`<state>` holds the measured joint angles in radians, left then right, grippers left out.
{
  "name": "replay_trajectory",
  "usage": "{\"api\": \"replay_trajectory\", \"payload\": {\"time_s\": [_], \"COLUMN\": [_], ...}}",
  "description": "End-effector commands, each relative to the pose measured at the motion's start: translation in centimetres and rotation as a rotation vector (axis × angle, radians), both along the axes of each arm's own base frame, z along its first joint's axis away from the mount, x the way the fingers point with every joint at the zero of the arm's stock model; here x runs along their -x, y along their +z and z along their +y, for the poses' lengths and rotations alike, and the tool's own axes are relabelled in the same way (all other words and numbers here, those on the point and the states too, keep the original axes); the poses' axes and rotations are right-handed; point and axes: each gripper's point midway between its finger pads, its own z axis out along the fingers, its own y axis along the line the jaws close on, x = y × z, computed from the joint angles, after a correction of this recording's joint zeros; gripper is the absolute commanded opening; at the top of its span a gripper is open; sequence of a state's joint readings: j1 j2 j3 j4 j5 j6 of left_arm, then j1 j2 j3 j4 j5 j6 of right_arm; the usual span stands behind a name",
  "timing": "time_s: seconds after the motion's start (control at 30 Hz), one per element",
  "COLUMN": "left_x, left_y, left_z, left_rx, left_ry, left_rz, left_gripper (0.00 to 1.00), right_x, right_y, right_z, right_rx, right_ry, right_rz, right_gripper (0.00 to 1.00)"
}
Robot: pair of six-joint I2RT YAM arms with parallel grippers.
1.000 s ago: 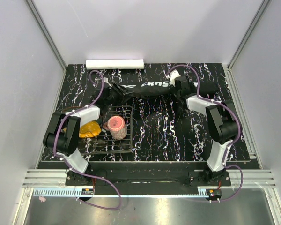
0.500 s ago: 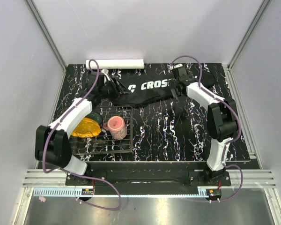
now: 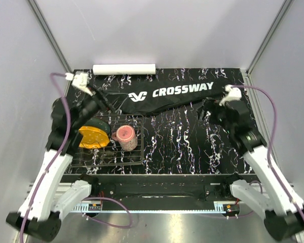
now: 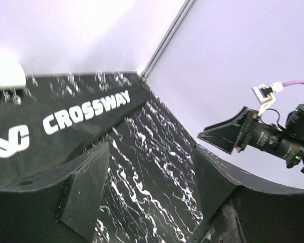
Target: Pack up the badminton gear
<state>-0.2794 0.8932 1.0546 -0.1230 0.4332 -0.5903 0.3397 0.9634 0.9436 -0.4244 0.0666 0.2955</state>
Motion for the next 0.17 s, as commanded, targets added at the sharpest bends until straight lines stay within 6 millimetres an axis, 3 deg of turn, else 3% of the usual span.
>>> {"api": "replay_trajectory", "payload": {"time_s": [0.0,0.13], "left_x": [3.5,5.9], "left_y": [3.7,5.1], "left_z": [2.0,3.1], "left_rx": [-0.012,0.039], "left_ry": [0.052,0.085], "left_rz": [-0.271,-0.366], "left_gripper": [0.71,0.76], "right_x": [3.8,6.9], "right_y": [5.3,8.5], "right_z": [-2.1,-3.4], "right_rx": [-0.094,-0.136], "right_ry": [-0.053,-0.058], "right_rz": [-0.228,-0.375], "right_gripper": [1.0,1.0]}}
